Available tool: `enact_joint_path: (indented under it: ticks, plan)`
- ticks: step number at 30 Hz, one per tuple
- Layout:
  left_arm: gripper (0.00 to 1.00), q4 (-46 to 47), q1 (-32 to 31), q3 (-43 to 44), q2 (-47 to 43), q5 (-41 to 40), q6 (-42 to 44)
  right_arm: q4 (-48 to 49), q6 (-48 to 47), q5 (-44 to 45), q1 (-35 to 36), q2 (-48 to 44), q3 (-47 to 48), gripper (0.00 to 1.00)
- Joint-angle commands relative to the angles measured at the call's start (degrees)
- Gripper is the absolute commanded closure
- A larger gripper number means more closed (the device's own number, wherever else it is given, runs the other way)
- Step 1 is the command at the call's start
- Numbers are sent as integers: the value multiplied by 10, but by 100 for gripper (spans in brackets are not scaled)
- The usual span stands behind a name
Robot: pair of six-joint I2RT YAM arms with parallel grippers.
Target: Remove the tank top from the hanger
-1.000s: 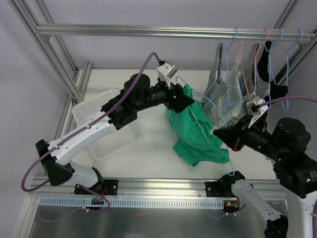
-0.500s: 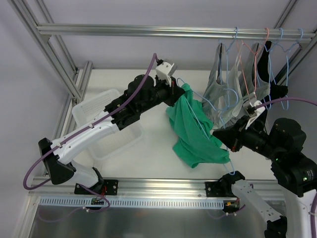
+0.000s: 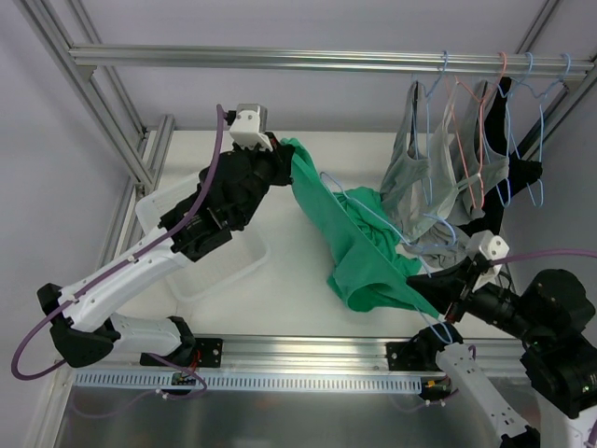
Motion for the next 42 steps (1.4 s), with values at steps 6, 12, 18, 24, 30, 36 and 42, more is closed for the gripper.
enact_joint_path:
  ticks: [6,12,18,24,30,36,42]
  plan:
    - [100,20,-1,-54,-49,157,-28,145,48,67,4,-70,-47,100]
    - [100,113,-1,-162,-110,399,-42,331,158,146,4,-90,-120,100]
    - [100,215,-1,-289,-165,551,-71,795,318,207,4,-92,-321,100]
    - [100,217,-5,-360,-142,612,-101,1110,382,203,6,36,-375,100]
    - [100,157,-8,-429,-151,454,-131,773,307,122,7,67,-217,100]
    - [95,72,-8,-412,-99,343,-139,352,197,198,7,82,-61,100]
    - [1,1,-8,-347,-82,279,-111,147,179,223,7,127,0,100]
